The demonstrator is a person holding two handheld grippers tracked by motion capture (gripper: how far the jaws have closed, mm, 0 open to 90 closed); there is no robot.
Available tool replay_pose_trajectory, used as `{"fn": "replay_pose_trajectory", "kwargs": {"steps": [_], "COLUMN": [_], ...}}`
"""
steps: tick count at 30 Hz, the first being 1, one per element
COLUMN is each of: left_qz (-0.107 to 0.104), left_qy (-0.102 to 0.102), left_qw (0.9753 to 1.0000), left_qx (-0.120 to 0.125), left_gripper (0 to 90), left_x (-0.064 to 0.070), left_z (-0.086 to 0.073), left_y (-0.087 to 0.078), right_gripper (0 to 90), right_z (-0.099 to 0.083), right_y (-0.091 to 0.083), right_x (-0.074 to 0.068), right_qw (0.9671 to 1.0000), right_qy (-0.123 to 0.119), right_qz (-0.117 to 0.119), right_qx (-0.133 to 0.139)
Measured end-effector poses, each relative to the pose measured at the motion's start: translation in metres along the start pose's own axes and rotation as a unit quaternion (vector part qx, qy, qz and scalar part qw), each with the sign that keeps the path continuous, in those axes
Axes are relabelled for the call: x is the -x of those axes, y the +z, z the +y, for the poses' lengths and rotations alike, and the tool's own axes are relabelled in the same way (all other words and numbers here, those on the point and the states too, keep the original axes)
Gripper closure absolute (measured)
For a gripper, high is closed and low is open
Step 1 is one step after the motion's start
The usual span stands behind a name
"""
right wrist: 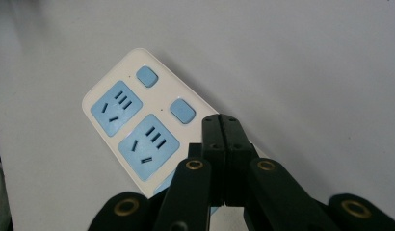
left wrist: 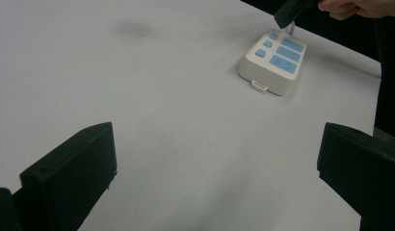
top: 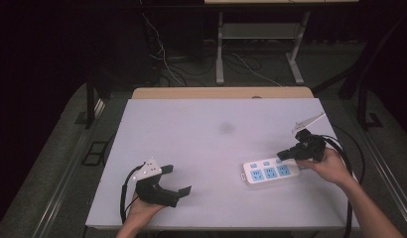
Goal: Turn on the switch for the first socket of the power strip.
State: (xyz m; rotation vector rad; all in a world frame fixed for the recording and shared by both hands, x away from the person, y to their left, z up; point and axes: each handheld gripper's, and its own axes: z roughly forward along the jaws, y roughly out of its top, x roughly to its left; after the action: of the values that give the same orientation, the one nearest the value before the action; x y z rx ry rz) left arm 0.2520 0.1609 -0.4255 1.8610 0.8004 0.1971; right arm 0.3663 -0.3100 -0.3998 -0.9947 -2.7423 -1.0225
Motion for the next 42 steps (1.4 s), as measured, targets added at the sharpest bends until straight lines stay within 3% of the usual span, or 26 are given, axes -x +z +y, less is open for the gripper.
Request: {"fn": "replay_pose_trajectory", "kwargs": {"steps": [16,33,42], "left_qz": [0.0,-0.002,-0.006], "left_qy": [0.0,0.003,-0.003], "left_qw": [1.0,1.0,1.0], "left_qx": [0.0,-0.002,0.003], "left_gripper": [0.0,0.0,0.0], "left_x": [0.0,0.001,0.001], "left_z": [0.0,0.0,0.0], "left_y": [0.0,0.0,0.0], "right_gripper": [89.4,90.0,90.0], "right_z": [-0.003,-0.009,-0.008], "right_y": [0.01,0.013,0.014], "right_x": [0.004,0.005,0.003], "right_qw": [0.9999,1.0,0.9999], "right_qy": [0.003,0.001,-0.006], "right_qz": [0.002,0.003,-0.007], "right_qx": [-0.011,0.009,0.004]}}
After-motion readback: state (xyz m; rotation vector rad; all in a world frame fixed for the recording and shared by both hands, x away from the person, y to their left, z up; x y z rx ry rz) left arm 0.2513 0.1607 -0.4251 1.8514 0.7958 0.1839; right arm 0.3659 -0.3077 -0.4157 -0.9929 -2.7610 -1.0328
